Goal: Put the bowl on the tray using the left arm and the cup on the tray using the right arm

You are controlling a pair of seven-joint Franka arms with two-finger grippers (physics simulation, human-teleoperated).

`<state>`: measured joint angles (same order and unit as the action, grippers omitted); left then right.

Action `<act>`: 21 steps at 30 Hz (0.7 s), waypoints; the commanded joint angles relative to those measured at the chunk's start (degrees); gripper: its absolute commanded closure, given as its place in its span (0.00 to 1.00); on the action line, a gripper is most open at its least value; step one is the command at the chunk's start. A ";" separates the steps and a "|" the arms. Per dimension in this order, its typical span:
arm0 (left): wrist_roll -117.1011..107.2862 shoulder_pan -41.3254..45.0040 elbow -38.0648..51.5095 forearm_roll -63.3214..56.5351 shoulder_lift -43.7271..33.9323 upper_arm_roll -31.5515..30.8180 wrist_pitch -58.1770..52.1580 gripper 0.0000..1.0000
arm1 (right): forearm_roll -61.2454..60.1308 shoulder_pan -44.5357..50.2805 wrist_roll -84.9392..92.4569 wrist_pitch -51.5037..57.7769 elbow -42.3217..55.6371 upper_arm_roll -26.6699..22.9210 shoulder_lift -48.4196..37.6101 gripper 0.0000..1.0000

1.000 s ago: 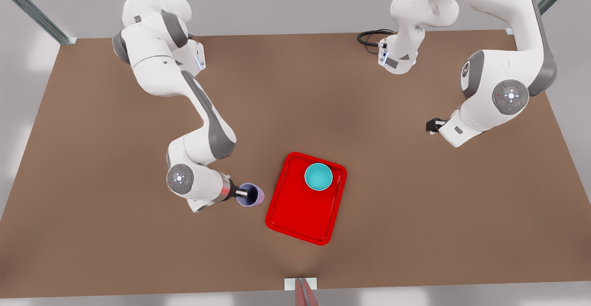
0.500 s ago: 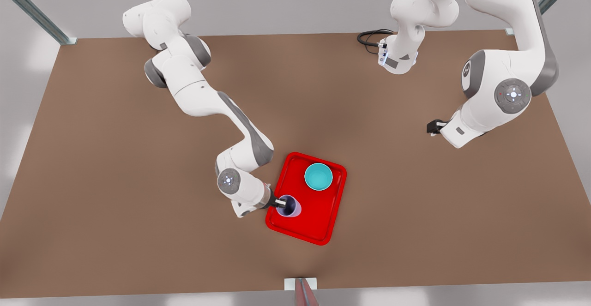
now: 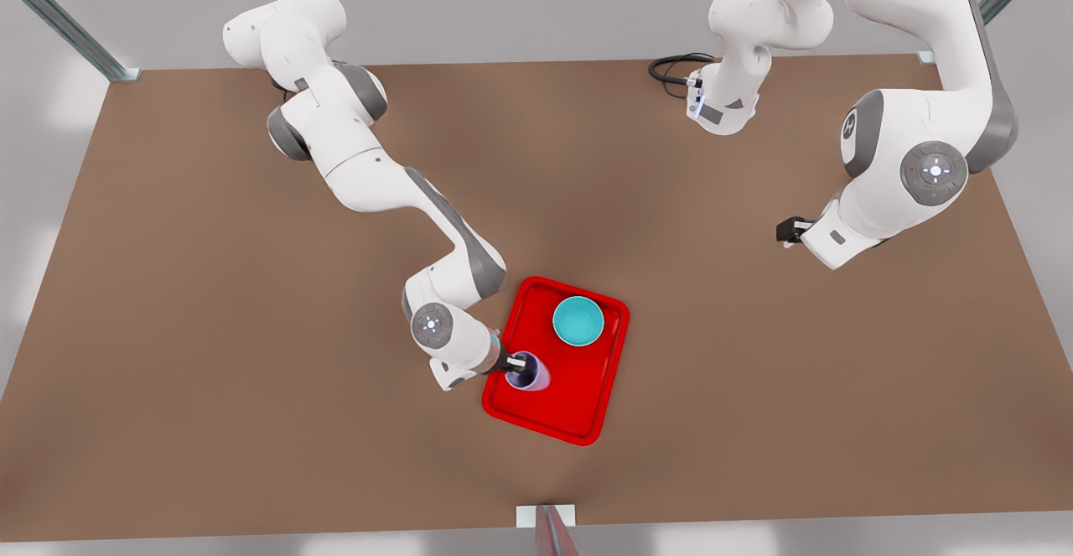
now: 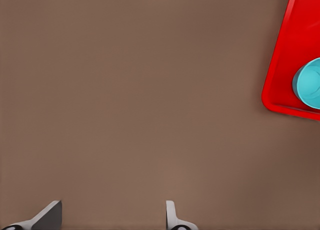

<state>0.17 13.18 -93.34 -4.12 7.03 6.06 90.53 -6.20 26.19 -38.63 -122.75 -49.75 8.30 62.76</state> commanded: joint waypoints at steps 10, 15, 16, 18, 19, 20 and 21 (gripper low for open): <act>0.00 0.00 0.00 -0.01 0.00 0.00 0.26 0.00 | 0.13 1.24 0.13 2.08 0.00 2.16 -1.06 0.00; 0.00 0.00 0.17 -0.01 0.26 0.09 -0.09 0.00 | 5.23 -9.13 9.97 18.78 -12.46 1.46 -19.33 0.00; -0.70 0.00 1.67 0.08 0.96 -0.17 -1.14 0.00 | 5.67 -13.61 12.87 18.43 -22.22 1.46 -28.47 0.00; -1.05 0.00 5.89 4.12 3.34 0.00 -3.78 0.00 | 5.49 -24.42 19.73 19.74 -35.24 1.37 -44.82 0.00; -0.97 0.00 6.24 3.51 3.86 0.00 -3.87 0.00 | 5.41 -24.25 20.52 20.19 -37.53 -2.05 -48.17 0.00; -0.88 0.00 6.42 3.60 3.86 -0.08 -4.22 0.00 | 5.14 -24.43 24.91 22.64 -37.70 -4.96 -51.07 0.00; -0.79 0.00 6.42 3.42 3.86 0.00 -4.48 0.00 | 4.97 -25.75 26.15 27.30 -37.97 -5.49 -54.50 0.00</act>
<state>-0.62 13.21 -86.92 -1.40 10.90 5.98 85.98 -1.16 -0.94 -12.21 -94.52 -89.15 2.81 6.30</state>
